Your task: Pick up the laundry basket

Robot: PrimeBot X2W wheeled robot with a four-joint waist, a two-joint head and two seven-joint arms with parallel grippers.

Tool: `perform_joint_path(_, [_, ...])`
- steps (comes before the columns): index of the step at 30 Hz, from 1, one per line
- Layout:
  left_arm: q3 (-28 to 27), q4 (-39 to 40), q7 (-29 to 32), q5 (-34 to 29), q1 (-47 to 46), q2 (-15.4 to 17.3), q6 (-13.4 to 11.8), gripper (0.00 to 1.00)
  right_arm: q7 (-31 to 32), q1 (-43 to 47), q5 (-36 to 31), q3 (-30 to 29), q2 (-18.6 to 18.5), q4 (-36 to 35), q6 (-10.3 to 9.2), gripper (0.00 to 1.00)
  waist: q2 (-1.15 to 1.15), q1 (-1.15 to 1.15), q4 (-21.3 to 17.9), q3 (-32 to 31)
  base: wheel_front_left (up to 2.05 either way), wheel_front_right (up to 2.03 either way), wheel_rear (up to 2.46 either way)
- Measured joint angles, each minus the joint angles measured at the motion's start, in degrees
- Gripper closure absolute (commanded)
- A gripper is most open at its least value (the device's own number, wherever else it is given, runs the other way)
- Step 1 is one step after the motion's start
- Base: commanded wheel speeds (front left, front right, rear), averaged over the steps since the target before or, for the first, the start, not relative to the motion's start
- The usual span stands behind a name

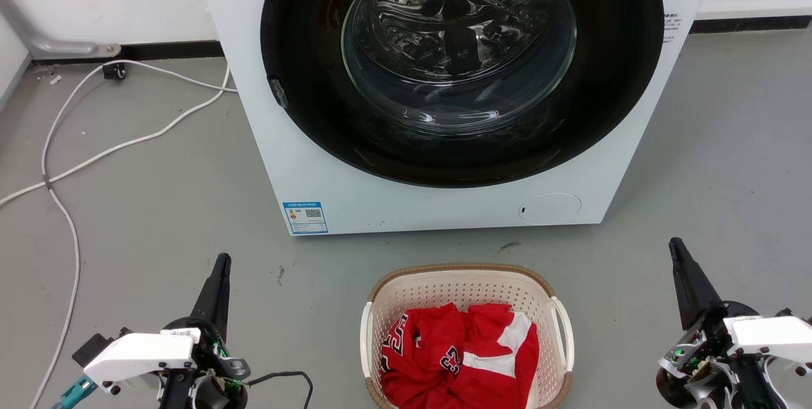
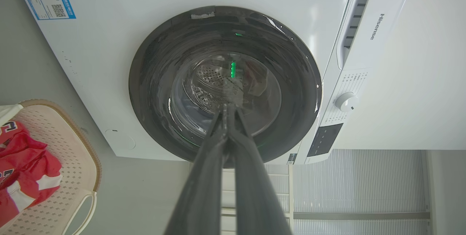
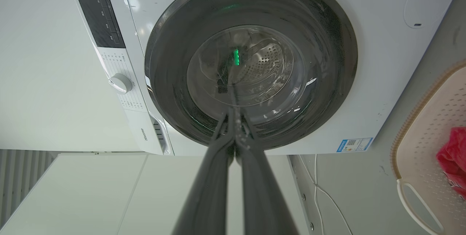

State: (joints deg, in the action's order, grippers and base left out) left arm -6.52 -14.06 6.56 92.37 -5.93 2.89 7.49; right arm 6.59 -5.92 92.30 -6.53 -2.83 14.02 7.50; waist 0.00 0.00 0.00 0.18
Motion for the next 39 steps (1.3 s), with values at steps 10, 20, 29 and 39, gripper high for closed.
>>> perform_joint_path(10, [0.0,0.0,0.0,0.0,0.0,0.0,0.0,1.00,0.0,0.0,0.0,0.0,0.0,0.0,0.00,1.00,0.00,0.00,0.0,0.0,0.00,0.00,0.00])
perform_joint_path(20, [0.1,-1.0,0.0,0.0,0.7,-0.1,0.0,1.00,0.0,0.8,0.0,0.1,0.1,1.0,0.00,1.00,0.00,0.00,0.0,0.0,0.00,0.00,0.00])
perform_joint_path(29, [0.4,-0.7,-2.1,-3.4,2.1,-0.3,-0.1,0.00,-2.1,2.2,-3.5,0.5,0.2,1.6,-0.01,0.00,0.00,0.00,0.0,0.1,0.00,0.00,0.00])
perform_joint_path(39, [0.2,2.5,-4.8,-13.3,2.1,-0.3,-0.9,0.00,-4.7,2.2,-16.6,0.9,0.2,-2.2,-0.01,0.00,0.00,0.00,0.0,0.4,0.00,0.00,0.00])
